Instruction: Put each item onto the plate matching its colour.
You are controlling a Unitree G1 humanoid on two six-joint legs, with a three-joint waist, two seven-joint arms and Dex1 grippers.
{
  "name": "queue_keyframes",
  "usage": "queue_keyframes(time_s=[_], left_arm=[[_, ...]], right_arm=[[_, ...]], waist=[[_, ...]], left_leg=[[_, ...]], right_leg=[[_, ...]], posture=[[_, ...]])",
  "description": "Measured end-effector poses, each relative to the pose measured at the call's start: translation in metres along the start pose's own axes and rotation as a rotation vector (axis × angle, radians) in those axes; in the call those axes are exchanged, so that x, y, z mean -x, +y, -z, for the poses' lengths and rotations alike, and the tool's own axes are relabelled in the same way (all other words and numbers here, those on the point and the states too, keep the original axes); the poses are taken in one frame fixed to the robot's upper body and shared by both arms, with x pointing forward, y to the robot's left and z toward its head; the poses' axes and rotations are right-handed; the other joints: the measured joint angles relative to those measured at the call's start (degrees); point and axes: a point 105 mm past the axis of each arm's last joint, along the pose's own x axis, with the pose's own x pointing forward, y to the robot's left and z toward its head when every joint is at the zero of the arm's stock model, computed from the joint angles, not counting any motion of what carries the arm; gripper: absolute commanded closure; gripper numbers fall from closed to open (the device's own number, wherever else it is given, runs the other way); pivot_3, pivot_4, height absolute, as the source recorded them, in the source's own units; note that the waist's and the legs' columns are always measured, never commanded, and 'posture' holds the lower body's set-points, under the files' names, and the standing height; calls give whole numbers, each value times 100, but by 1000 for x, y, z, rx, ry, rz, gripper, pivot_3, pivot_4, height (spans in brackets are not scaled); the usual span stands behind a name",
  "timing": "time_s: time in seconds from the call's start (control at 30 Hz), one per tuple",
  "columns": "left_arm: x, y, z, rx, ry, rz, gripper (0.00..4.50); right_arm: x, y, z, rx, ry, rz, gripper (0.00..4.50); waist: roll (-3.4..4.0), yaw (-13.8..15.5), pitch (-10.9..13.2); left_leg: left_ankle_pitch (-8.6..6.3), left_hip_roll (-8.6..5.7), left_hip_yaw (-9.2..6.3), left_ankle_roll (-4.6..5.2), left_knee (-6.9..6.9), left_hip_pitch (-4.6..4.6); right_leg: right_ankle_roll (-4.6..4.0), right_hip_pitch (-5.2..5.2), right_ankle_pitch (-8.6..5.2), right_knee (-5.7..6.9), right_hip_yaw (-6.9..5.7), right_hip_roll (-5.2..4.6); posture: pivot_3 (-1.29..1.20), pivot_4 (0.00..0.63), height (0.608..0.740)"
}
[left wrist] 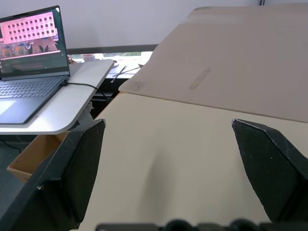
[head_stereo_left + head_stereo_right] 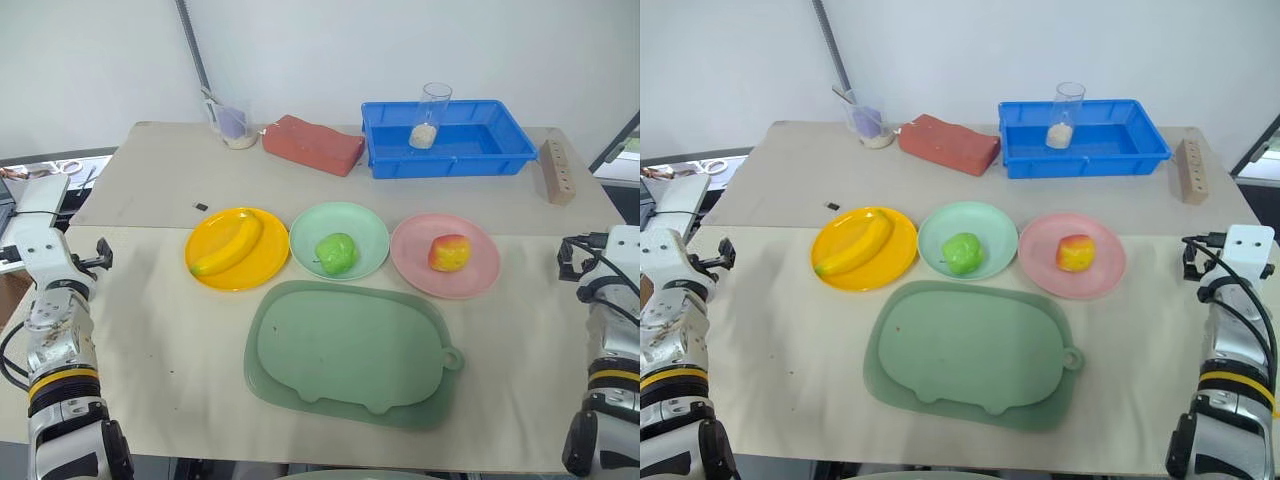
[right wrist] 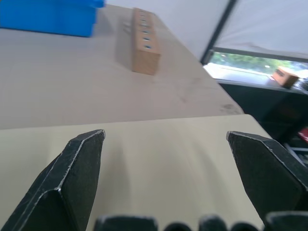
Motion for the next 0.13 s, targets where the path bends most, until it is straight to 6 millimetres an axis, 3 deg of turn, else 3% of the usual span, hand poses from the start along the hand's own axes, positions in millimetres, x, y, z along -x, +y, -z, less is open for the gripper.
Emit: queue_keyframes(time_s=[0.13], left_arm=[[0,-1,4,-21,-3,-10,0]], right_arm=[[-3,4,1,-6,-4,0,15]], waist=[[0,-7,0]], left_leg=[[5,0,1,-8,-14,9]], right_leg=[[0,2,0,0,0,0]], posture=[[0,150,740]])
